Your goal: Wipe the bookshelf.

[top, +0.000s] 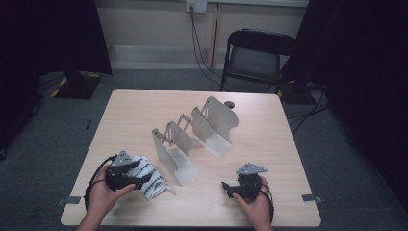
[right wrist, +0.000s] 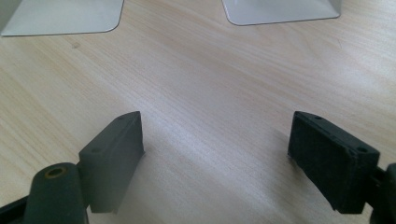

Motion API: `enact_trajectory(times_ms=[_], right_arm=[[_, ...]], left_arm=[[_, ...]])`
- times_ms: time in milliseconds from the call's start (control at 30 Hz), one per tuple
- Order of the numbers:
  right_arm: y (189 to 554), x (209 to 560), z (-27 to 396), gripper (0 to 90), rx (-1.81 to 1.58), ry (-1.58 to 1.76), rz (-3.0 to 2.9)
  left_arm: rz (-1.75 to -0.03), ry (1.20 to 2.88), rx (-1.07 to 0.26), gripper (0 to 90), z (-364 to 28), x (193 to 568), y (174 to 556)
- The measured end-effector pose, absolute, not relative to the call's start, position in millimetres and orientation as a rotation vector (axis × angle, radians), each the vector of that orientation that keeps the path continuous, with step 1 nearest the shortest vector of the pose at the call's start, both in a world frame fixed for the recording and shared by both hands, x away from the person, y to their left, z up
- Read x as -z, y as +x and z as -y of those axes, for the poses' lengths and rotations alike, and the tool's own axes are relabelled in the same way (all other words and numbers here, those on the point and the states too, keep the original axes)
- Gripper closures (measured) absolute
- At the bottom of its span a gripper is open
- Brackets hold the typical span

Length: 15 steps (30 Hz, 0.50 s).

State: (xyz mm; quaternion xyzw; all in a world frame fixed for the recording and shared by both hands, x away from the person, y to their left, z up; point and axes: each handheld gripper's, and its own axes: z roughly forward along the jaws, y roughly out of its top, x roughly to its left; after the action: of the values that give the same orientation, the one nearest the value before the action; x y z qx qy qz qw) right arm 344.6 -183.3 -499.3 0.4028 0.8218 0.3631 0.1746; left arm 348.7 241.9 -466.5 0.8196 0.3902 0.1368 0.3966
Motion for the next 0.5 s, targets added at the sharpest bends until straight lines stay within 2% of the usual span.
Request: enact_trajectory(times_ms=[100, 500], right_arm=[[344.8, 499.3, 183.2, 17.2, -1.029, 1.142, -2.328], [344.6, 497.2, 181.8, 21.0, -1.024, 1.116, -2.330]], left_arm=[[-0.953, 2.086, -0.329, 19.6, -240.9, 470.0, 349.0], [-0.976, 2.094, -0.317, 19.1, -246.8, 473.2, 348.5]])
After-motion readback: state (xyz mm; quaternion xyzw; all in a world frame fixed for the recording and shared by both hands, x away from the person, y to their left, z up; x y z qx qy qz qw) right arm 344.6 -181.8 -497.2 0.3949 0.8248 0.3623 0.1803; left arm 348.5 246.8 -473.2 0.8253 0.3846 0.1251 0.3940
